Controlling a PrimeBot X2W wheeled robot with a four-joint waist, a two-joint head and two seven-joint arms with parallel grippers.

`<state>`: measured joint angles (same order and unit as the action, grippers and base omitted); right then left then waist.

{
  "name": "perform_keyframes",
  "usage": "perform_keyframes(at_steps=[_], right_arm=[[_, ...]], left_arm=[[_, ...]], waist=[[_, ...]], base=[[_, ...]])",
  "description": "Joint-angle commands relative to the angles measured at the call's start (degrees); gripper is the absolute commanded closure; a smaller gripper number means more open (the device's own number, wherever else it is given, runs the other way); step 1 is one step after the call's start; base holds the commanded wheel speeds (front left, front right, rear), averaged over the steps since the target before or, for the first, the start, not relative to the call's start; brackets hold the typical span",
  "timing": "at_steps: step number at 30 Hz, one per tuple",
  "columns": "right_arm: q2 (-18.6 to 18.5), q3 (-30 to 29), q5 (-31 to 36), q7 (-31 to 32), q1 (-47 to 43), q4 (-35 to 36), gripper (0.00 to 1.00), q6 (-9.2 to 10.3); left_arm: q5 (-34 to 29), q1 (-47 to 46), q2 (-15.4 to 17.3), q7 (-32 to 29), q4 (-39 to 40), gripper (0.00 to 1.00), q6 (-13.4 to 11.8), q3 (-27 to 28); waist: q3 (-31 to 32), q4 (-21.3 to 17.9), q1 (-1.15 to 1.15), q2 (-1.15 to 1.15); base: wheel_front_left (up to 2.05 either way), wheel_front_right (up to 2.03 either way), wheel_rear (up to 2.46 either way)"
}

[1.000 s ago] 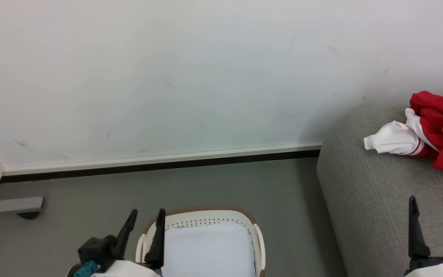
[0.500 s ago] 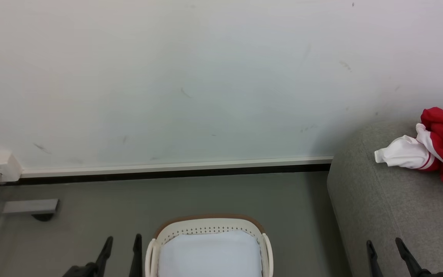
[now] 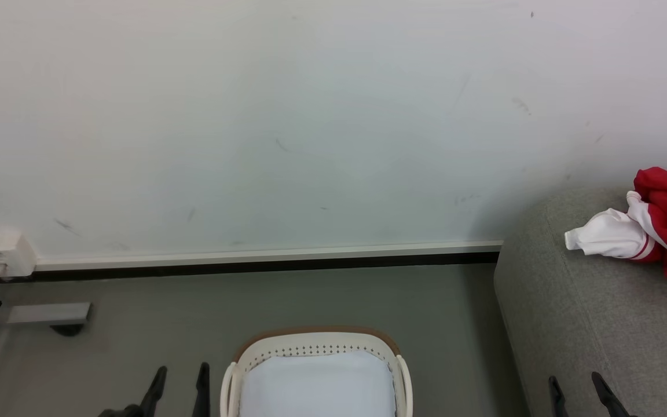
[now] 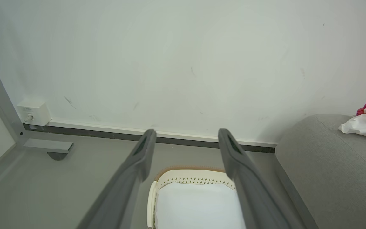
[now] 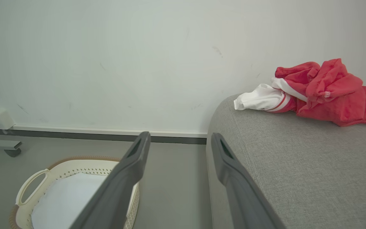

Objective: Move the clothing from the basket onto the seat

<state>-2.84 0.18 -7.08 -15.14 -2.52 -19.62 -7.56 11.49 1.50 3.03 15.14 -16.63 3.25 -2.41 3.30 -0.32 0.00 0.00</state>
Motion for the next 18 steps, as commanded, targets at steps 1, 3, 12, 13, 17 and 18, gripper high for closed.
perform_keyframes(at_steps=[1, 3, 12, 13, 17, 18], right_arm=[[-0.10, 0.19, -0.68, -0.01, -0.56, -0.23, 0.00, 0.14], [-0.10, 0.34, -0.92, -0.01, -0.32, -0.32, 0.00, 0.14], [-0.10, 0.67, -1.40, -0.01, -0.22, -0.49, 0.00, 0.14], [-0.10, 0.71, -1.33, -0.01, -0.12, -0.47, 0.00, 0.14], [0.12, 0.86, -1.15, 0.08, -0.07, -1.27, 1.00, 0.00], [0.21, 0.88, -1.24, 0.10, -0.13, -1.73, 1.00, 0.00]], left_arm=[[-0.47, 0.41, 0.07, 0.01, -0.28, 0.00, 0.48, 0.38], [-0.57, 0.27, 0.03, 0.01, -0.38, 0.00, 0.77, 0.54], [0.29, -0.19, -0.05, 0.01, -0.16, 0.00, 1.03, 0.08], [0.37, -0.19, -0.05, 0.01, -0.16, 0.00, 0.93, 0.05], [0.61, 0.16, -0.35, -0.10, -1.16, 1.00, 1.01, -0.08], [0.69, 0.35, -0.46, -0.13, -1.70, 1.00, 1.01, -0.09]], waist=[[-0.07, -0.01, 0.00, 0.00], [-0.15, -0.02, 0.00, 0.00], [-0.45, 0.25, 0.00, 0.00], [-0.45, 0.28, 0.00, 0.00], [-0.50, 0.33, 0.00, 0.00], [-0.50, 0.33, 0.00, 0.00]], base=[[0.00, 0.00, 0.00], [0.00, 0.00, 0.00], [0.00, 0.00, 0.00], [0.00, 0.00, 0.00], [0.00, 0.00, 0.00], [0.00, 0.00, 0.00]])
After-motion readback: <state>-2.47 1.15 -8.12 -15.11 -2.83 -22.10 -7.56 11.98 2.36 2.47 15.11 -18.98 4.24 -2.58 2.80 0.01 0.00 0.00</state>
